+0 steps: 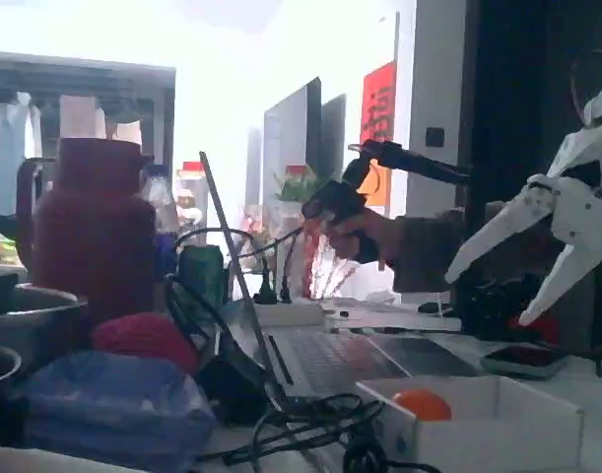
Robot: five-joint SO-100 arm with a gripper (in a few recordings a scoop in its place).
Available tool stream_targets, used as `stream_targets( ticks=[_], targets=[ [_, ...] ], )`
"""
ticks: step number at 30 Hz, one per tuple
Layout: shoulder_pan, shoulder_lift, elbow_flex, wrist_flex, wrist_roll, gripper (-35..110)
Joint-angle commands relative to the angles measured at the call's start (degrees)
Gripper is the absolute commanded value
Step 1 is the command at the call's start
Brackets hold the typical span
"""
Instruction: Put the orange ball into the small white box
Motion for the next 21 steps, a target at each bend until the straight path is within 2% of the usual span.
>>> stream_targets(
  ticks=[1, 9, 15, 21],
  targets=[
    [-0.7, 3.78, -0.44, 2.99, -0.44, 31],
    [-13.97, 11.87, -0.35, 7.47, 0.35, 31],
    [-15.38, 18.19, 0.35, 7.65, 0.35, 31],
    [-15.47, 29.44, 13.62, 5.62, -0.79, 31]
  ],
)
